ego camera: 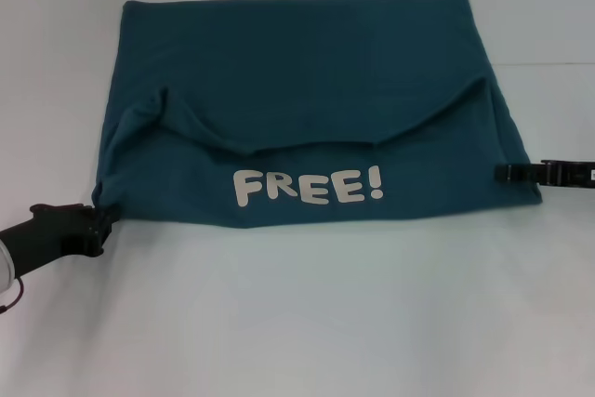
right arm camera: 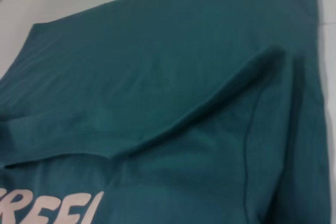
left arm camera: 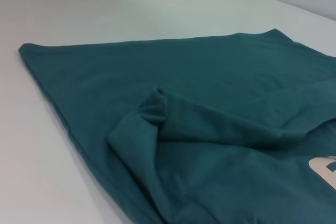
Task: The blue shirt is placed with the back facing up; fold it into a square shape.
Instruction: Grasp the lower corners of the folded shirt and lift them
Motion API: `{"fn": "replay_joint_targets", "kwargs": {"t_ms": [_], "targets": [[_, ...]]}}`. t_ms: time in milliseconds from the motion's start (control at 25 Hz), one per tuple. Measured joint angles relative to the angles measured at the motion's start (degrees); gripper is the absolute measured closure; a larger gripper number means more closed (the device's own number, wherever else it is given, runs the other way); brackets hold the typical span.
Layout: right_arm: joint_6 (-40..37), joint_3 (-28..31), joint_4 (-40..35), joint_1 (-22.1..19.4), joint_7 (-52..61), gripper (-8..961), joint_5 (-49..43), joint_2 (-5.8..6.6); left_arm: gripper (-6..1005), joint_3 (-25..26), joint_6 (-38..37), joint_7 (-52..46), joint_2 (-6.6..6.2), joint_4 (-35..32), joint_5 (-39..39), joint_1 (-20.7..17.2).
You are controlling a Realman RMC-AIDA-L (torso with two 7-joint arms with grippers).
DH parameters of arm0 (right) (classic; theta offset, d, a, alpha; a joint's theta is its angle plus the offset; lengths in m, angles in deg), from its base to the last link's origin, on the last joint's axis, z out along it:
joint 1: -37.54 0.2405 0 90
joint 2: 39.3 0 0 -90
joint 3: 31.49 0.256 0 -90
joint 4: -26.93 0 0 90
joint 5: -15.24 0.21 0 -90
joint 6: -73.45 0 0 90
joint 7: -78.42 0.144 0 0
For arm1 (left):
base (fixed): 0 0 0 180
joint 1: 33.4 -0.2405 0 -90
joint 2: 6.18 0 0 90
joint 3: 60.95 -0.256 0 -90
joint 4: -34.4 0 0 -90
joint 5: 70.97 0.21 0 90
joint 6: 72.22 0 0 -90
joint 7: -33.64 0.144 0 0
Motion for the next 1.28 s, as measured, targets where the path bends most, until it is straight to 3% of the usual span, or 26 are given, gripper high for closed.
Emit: {"fn": "replay_joint_targets", "kwargs": {"t_ms": [480, 1000, 1280], "targets": [[1.3, -1.6, 0.6, 0.3, 0.0, 194, -0.1, -0.74, 950, 0.0, 0.1, 0.0, -0.04, -0.1, 0.0, -0.1], [-1.0, -1.0, 0.6, -1.3, -3.3, 780, 2.0, -0.85, 950, 0.0, 0.0, -0.9, -0.04, -0.4, 0.0, -0.3], [-4.4, -1.0, 0.2, -4.3, -8.2, 861, 8.0, -0.3, 950, 0.5, -4.0, -2.7, -0.06, -1.7, 0.0, -1.0]]}}
